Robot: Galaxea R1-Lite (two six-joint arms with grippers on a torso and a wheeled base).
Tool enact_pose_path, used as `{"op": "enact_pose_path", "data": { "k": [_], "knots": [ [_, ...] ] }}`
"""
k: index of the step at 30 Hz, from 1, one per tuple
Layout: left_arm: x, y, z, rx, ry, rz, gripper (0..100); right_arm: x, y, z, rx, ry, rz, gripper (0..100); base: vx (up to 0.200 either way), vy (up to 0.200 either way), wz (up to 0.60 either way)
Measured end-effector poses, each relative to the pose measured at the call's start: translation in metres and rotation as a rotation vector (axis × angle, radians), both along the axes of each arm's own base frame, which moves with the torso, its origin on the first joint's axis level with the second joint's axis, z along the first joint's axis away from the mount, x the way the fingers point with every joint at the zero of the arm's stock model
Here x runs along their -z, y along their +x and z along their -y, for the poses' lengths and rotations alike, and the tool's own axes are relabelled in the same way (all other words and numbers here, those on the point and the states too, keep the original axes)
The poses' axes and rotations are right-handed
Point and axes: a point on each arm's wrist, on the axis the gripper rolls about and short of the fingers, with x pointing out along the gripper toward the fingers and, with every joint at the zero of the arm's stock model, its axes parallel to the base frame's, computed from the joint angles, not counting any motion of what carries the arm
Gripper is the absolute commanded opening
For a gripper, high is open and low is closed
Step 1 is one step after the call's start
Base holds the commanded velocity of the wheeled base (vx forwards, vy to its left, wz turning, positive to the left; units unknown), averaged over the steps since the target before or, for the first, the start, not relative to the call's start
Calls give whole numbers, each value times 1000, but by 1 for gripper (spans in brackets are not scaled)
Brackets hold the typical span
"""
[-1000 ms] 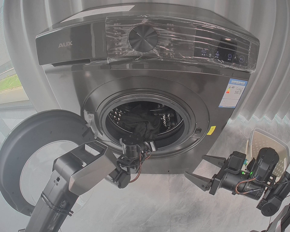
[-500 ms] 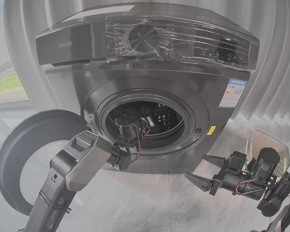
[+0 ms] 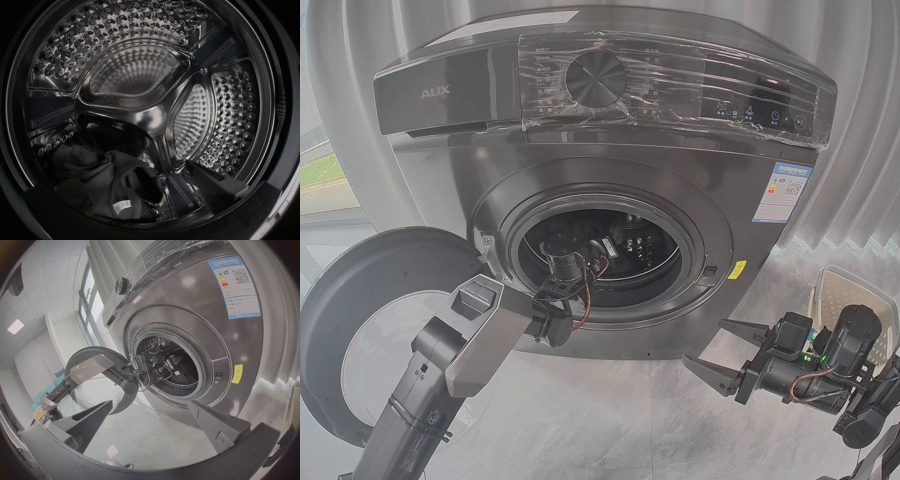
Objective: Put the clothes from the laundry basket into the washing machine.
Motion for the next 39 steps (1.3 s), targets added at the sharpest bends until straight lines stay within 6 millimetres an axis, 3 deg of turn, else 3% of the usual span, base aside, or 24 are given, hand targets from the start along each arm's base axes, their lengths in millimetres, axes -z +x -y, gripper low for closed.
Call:
{"op": "enact_pose_path", "data": {
  "k": [11,18,24,31,39],
  "knots": [
    [27,-6,3,-1,41,-75,100,-2,-2,0,-5,5,9,100,0,0,0],
    [46,-23,12,28,100,-174,100,-3,-2,0,-6,6,11,100,0,0,0],
    [50,-43,15,54,128,-227,100,-3,-2,0,-6,7,13,100,0,0,0],
    [50,-77,14,89,156,-276,100,-3,-2,0,-6,8,14,100,0,0,0],
    [52,-138,9,162,199,-317,100,-3,-2,-1,-8,8,12,100,0,0,0]
  ]
}}
